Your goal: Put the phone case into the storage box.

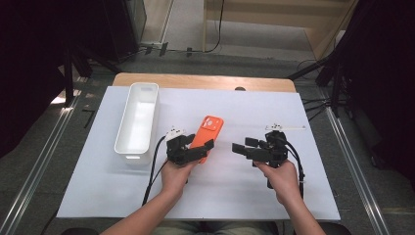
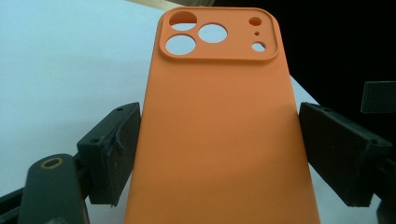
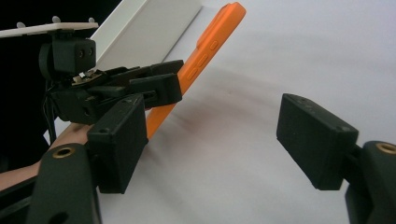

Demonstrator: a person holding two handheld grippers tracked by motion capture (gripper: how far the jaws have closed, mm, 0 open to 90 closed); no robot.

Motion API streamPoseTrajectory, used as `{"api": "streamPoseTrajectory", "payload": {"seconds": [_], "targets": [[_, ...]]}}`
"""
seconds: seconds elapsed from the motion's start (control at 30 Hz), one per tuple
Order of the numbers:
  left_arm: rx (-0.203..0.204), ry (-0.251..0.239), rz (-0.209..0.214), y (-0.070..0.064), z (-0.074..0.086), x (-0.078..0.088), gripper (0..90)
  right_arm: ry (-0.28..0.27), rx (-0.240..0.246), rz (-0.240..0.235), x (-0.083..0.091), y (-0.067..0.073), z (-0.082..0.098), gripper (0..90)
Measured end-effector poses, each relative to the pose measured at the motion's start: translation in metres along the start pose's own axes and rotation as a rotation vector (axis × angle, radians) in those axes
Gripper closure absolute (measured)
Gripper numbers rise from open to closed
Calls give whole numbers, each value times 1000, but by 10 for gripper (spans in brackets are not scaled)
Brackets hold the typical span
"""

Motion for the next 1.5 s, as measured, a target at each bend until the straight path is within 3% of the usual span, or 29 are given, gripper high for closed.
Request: {"api": "streamPoseTrajectory", "payload": {"seconds": [0.13, 0.23, 0.57, 0.63, 0.87, 1.0, 1.5], "targets": [[-6, -22, -6, -1, 0, 2, 156, -1, -14, -5, -4, -2, -4, 247], [-16, -25, -9, -2, 1, 2, 156, -4, 17, 12, -7, -2, -8, 250], [-3, -32, -4, -5, 2, 2, 156, -14, -13, -4, -15, -7, -18, 250], [-12, -44, -10, -5, 2, 3, 156, -16, -39, -16, -16, -7, -19, 250], [-25, -41, -11, -7, 4, 3, 156, -17, -50, -19, -26, -10, -26, 252], [-22, -37, -11, -8, 5, 3, 156, -28, -79, -19, -26, -12, -30, 260], [-12, -27, -1, -15, 14, 2, 156, -19, -90, -28, -36, -20, -35, 279]]}}
Point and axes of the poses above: each handheld gripper's, and its own axes: x roughly backward along the jaws, z roughly out of its underside, y roughly to its left, the point moved 4 cm from there along -x, roughly forward along the jaws, and after that the axes turned 15 degrees about -z, right-handed, at the moved point
